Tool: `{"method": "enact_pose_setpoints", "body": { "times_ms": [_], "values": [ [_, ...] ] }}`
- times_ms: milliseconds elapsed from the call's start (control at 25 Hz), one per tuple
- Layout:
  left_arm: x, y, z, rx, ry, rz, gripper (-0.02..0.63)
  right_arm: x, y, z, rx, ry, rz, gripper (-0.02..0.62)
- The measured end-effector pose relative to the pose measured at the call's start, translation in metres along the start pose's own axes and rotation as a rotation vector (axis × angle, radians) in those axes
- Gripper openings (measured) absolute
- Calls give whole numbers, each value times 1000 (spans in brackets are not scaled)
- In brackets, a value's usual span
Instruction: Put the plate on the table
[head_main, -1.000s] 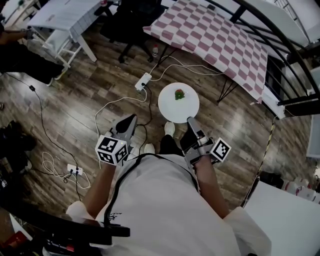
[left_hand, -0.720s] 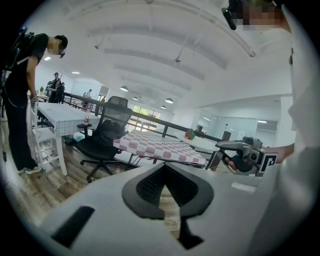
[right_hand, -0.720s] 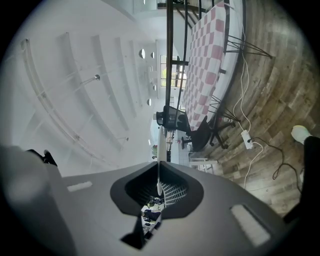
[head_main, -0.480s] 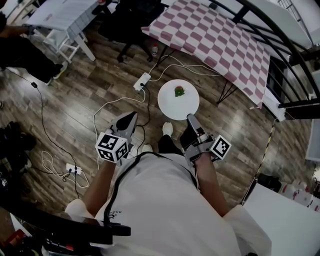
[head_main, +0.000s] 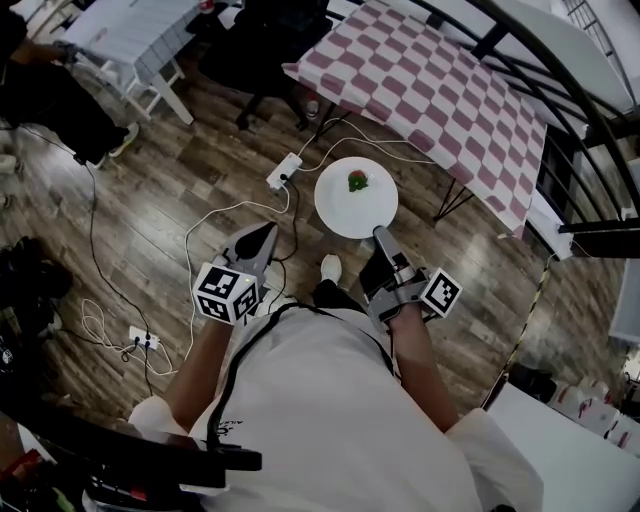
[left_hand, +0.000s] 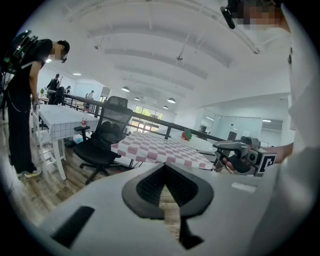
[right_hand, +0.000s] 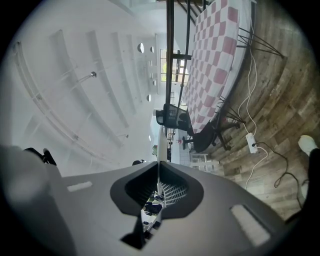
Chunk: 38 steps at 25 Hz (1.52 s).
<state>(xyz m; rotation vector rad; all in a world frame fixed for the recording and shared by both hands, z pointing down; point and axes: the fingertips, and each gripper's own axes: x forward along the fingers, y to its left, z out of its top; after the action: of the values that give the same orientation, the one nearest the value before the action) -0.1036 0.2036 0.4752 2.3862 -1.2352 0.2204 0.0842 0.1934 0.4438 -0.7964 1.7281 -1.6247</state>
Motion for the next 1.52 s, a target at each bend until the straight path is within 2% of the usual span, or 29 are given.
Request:
{"method": "enact_pose_setpoints", "body": {
  "times_ms": [880, 1160, 1520],
  "values": [
    [111, -9, 49, 6, -28, 92, 6, 40, -19, 120, 12, 100, 8, 20],
    [144, -14, 55, -5, -33, 109, 6, 44, -37, 147, 18, 133, -14, 20],
    [161, -16, 56, -4, -18, 113, 8, 47, -40, 165, 25, 133, -13, 20]
  ]
}}
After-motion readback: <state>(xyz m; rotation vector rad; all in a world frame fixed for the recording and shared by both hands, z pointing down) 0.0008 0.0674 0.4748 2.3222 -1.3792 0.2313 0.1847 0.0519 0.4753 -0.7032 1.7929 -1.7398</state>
